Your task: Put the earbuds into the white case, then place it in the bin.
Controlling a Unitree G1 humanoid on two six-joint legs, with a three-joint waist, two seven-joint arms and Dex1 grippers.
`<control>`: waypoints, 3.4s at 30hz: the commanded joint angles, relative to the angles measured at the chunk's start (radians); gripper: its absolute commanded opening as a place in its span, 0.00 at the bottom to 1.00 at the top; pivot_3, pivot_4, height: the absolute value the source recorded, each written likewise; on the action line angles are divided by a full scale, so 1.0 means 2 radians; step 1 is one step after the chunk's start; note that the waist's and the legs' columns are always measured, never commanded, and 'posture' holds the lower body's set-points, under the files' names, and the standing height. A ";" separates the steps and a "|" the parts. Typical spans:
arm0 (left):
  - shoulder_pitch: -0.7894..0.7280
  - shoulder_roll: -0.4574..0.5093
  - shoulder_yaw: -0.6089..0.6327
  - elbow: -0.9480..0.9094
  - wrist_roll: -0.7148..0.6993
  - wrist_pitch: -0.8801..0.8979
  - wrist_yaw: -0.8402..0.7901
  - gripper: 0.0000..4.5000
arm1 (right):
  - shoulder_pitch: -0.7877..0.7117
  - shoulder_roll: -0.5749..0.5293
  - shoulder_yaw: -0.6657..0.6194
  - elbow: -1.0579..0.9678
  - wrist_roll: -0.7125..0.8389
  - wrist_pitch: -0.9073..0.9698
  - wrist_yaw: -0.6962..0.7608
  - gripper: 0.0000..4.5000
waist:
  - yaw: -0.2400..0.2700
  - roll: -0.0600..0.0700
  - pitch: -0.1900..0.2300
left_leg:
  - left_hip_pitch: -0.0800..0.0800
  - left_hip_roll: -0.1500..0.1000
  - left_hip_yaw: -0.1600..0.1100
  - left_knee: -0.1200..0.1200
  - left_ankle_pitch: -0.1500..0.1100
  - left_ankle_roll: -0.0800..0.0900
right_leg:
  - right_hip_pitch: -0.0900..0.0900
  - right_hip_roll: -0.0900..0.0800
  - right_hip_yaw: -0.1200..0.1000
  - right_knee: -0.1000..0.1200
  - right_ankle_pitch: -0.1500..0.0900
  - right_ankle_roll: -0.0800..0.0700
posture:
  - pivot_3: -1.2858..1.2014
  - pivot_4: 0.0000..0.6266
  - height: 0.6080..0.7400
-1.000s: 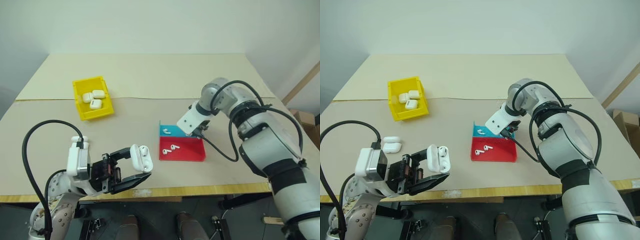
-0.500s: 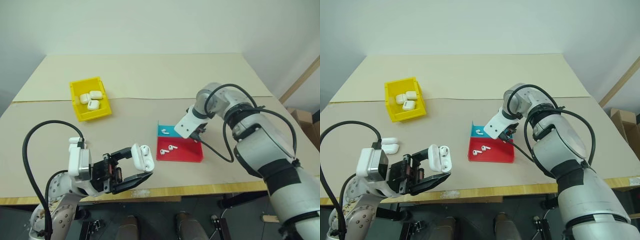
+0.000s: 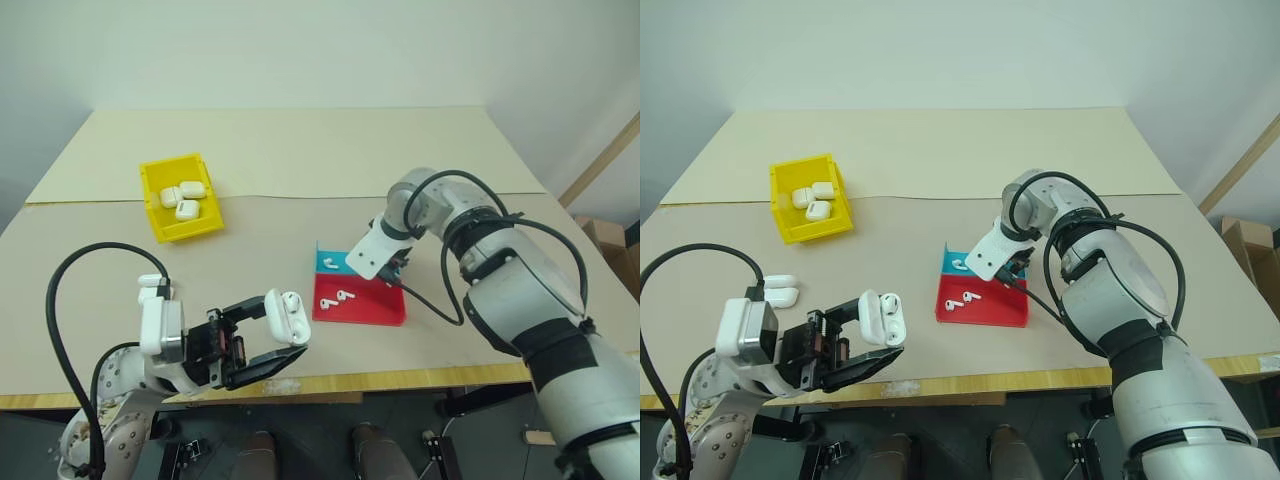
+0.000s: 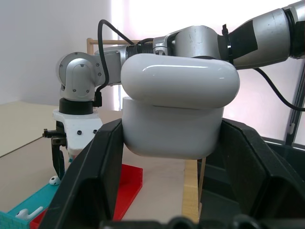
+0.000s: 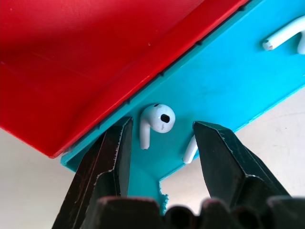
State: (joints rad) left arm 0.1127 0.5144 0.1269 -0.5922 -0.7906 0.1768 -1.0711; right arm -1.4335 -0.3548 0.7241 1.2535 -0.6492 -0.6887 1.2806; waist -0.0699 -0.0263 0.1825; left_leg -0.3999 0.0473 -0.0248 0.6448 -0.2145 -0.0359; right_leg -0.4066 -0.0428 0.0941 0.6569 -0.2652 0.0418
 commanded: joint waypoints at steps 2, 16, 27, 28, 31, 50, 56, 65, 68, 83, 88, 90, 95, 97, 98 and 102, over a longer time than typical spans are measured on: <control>-0.002 -0.001 -0.002 -0.020 -0.004 -0.012 0.002 0.62 | -0.016 -0.001 -0.011 0.002 0.004 -0.001 0.008 0.55 | 0.000 0.000 0.000 | 0.000 0.000 0.000 0.000 0.000 0.000 | 0.000 0.000 0.000 0.000 0.000 0.000 | 0.52 0.24 1.00; -0.003 0.001 -0.003 -0.021 -0.004 -0.009 0.008 0.62 | -0.015 -0.001 -0.009 0.002 -0.002 -0.005 0.000 0.43 | 0.000 0.000 0.000 | 0.000 0.000 0.000 0.000 0.000 0.000 | 0.000 0.000 0.000 0.000 0.000 0.000 | 0.52 0.24 1.00; -0.002 0.002 -0.003 -0.022 -0.004 -0.008 0.012 0.62 | -0.015 0.001 -0.008 0.001 -0.003 -0.009 -0.003 0.43 | 0.000 0.000 0.000 | 0.000 0.000 0.000 0.000 0.000 0.000 | 0.000 0.000 0.000 0.000 0.000 0.000 | 0.52 0.24 1.00; -0.002 0.002 -0.003 -0.022 -0.004 -0.009 0.012 0.62 | -0.015 0.001 -0.009 0.001 -0.001 -0.012 0.000 0.43 | 0.000 0.000 0.000 | 0.000 0.000 0.000 0.000 0.000 0.000 | 0.000 0.000 0.000 0.000 0.000 0.000 | 0.52 0.24 1.00; -0.002 0.002 -0.003 -0.023 -0.005 -0.008 0.012 0.62 | -0.016 0.001 -0.011 0.000 0.003 -0.017 0.006 0.43 | 0.000 0.000 0.000 | 0.000 0.000 0.000 0.000 0.000 0.000 | 0.000 0.000 0.000 0.000 0.000 0.000 | 0.52 0.24 1.00; 0.000 0.001 -0.007 -0.024 0.000 -0.010 0.017 0.62 | -0.014 0.003 -0.007 0.002 -0.005 -0.016 0.002 0.43 | 0.000 0.000 0.000 | 0.000 0.000 0.000 0.000 0.000 0.000 | 0.000 0.000 0.000 0.000 0.000 0.000 | 0.52 0.24 1.00; -0.004 0.001 -0.008 -0.021 -0.001 -0.008 0.018 0.62 | -0.013 0.003 -0.006 0.002 -0.007 -0.014 -0.004 0.43 | 0.000 0.000 0.000 | 0.000 0.000 0.000 0.000 0.000 0.000 | 0.000 0.000 0.000 0.000 0.000 0.000 | 0.52 0.24 1.00; -0.009 0.001 -0.010 -0.016 0.001 -0.009 0.019 0.62 | -0.012 0.003 -0.008 0.002 -0.007 -0.015 0.002 0.43 | 0.000 0.000 0.000 | 0.000 0.000 0.000 0.000 0.000 0.000 | 0.000 0.000 0.000 0.000 0.000 0.000 | 0.52 0.24 1.00; -0.009 0.002 -0.010 -0.015 0.001 -0.009 0.018 0.62 | -0.012 0.002 -0.007 0.002 -0.008 -0.020 0.004 0.43 | 0.000 0.000 0.000 | 0.000 0.000 0.000 0.000 0.000 0.000 | 0.000 0.000 0.000 0.000 0.000 0.000 | 0.52 0.24 1.00; -0.006 0.000 -0.009 -0.016 0.002 -0.011 0.017 0.62 | -0.012 0.005 -0.007 0.002 -0.009 -0.011 -0.006 0.25 | 0.000 0.000 0.000 | 0.000 0.000 0.000 0.000 0.000 0.000 | 0.000 0.000 0.000 0.000 0.000 0.000 | 0.52 0.24 1.00; -0.005 0.000 -0.009 -0.017 0.002 -0.011 0.018 0.62 | -0.011 0.003 -0.008 0.002 -0.005 -0.017 0.008 0.22 | 0.000 0.000 0.000 | 0.000 0.000 0.000 0.000 0.000 0.000 | 0.000 0.000 0.000 0.000 0.000 0.000 | 0.52 0.24 1.00; -0.005 0.001 -0.009 -0.018 0.002 -0.011 0.018 0.62 | -0.011 0.002 -0.010 0.001 -0.004 -0.018 0.008 0.16 | 0.000 0.000 0.000 | 0.000 0.000 0.000 0.000 0.000 0.000 | 0.000 0.000 0.000 0.000 0.000 0.000 | 0.52 0.24 1.00; -0.004 0.000 -0.009 -0.018 0.001 -0.010 0.018 0.62 | -0.013 -0.001 -0.018 -0.004 0.005 -0.018 0.009 0.16 | 0.000 0.000 0.000 | 0.000 0.000 0.000 0.000 0.000 0.000 | 0.000 0.000 0.000 0.000 0.000 0.000 | 0.52 0.24 1.00; -0.005 0.000 -0.009 -0.017 0.001 -0.011 0.018 0.62 | -0.018 -0.004 -0.031 -0.007 0.019 -0.009 0.014 0.16 | 0.000 0.000 0.000 | 0.000 0.000 0.000 0.000 0.000 0.000 | 0.000 0.000 0.000 0.000 0.000 0.000 | 0.52 0.24 1.00; -0.006 -0.001 -0.009 -0.017 0.000 -0.011 0.018 0.62 | -0.021 -0.006 -0.046 -0.010 0.035 -0.002 0.025 0.16 | 0.000 0.000 0.000 | 0.000 0.000 0.000 0.000 0.000 0.000 | 0.000 0.000 0.000 0.000 0.000 0.000 | 0.52 0.24 1.00; -0.014 -0.003 -0.008 -0.018 -0.005 -0.009 0.022 0.62 | -0.031 -0.027 -0.124 -0.041 0.118 0.035 0.065 0.16 | 0.000 0.000 0.000 | 0.000 0.000 0.000 0.000 0.000 0.000 | 0.000 0.000 0.000 0.000 0.000 0.000 | 0.52 0.24 1.00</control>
State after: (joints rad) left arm 0.0934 0.5118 0.1048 -0.5978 -0.7834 0.1769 -1.0313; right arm -1.4434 -0.3761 0.5501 1.2243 -0.4974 -0.6459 1.3793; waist -0.0696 -0.0260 0.1828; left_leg -0.4000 0.0473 -0.0250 0.6448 -0.2145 -0.0359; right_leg -0.4065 -0.0428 0.0940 0.6572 -0.2653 0.0417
